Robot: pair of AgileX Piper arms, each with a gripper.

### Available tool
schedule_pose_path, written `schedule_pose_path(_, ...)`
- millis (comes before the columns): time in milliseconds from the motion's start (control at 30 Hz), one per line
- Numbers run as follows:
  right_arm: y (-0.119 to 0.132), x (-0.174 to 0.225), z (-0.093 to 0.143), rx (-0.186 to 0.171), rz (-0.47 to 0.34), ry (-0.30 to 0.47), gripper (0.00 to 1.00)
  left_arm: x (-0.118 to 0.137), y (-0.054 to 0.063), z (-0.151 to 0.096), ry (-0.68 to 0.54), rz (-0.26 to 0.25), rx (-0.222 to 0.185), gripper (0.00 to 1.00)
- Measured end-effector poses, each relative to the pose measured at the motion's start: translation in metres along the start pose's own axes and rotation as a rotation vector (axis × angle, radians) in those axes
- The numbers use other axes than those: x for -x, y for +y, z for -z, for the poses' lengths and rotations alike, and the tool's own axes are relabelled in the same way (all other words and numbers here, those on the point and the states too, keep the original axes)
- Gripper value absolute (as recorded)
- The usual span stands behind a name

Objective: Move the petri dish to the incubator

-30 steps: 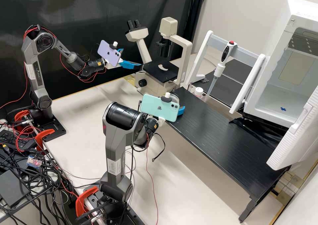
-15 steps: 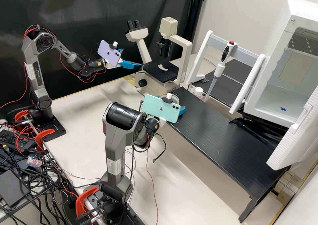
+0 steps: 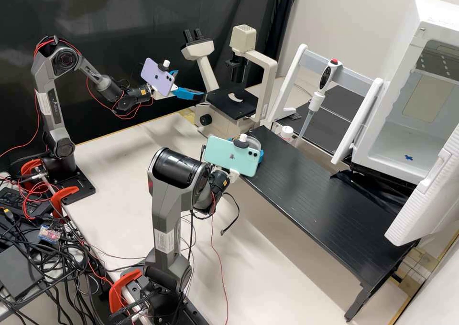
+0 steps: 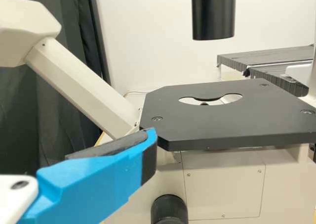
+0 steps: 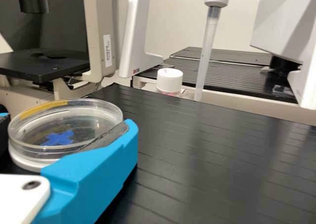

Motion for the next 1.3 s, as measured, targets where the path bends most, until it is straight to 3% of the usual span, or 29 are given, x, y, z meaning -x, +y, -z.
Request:
schedule_pose_path(633, 0.012, 0.005, 0.000, 0.006, -0.008, -0.028, 0.00, 0.000, 0.000, 0.000, 0.000, 0.000, 0.000, 1.00)
schedule_pose_path(767, 0.031, 0.014, -0.005, -0.002, -0.087, -0.055, 0.00, 0.000, 0.000, 0.000, 0.000, 0.000, 0.000, 1.00)
schedule_pose_path(867, 0.047, 0.019, -0.009, 0.014, -0.133, -0.063, 0.00, 0.000, 0.000, 0.000, 0.000, 0.000, 0.000, 1.00)
schedule_pose_path(1033, 0.078, 0.032, -0.024, -0.041, -0.268, -0.110, 0.00, 0.000, 0.000, 0.000, 0.000, 0.000, 0.000, 1.00)
schedule_pose_path(1133, 0.099, 0.036, -0.037, -0.016, -0.327, -0.136, 0.00, 0.000, 0.000, 0.000, 0.000, 0.000, 0.000, 1.00)
schedule_pose_path(1300, 0.136, 0.039, -0.058, -0.029, -0.457, -0.199, 0.00, 0.000, 0.000, 0.000, 0.000, 0.000, 0.000, 1.00)
